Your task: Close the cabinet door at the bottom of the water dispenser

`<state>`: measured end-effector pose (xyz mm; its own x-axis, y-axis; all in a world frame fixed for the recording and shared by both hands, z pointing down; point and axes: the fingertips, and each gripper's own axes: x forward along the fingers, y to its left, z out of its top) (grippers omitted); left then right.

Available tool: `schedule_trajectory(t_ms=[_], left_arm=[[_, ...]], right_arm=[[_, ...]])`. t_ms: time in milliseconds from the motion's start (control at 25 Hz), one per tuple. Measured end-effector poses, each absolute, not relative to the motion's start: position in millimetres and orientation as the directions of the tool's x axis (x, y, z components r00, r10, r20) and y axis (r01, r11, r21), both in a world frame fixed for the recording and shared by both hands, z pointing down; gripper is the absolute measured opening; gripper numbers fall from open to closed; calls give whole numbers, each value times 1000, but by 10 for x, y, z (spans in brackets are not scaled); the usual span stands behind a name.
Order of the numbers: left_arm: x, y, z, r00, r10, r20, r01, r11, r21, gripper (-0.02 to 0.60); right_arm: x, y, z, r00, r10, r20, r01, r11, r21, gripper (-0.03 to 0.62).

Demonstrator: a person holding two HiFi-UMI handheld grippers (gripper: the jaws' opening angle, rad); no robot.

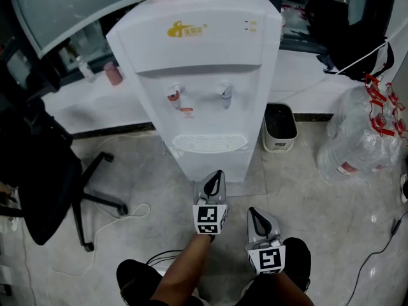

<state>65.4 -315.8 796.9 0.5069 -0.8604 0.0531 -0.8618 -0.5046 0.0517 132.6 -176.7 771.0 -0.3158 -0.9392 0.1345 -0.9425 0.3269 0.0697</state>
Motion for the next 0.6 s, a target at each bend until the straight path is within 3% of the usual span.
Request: schedule_trajectory(t_ms=[400, 600], left_arm=[[293, -2423, 7555, 565, -825, -5, -825, -565, -14, 20], [167, -2155, 7300, 570, -822, -1, -822, -570, 17, 20]], right_arm=[[985, -1839, 7425, -378, -924, 58, -919, 382, 96, 5], [878, -1884, 7199, -384, -919, 95, -908, 394, 144, 4]])
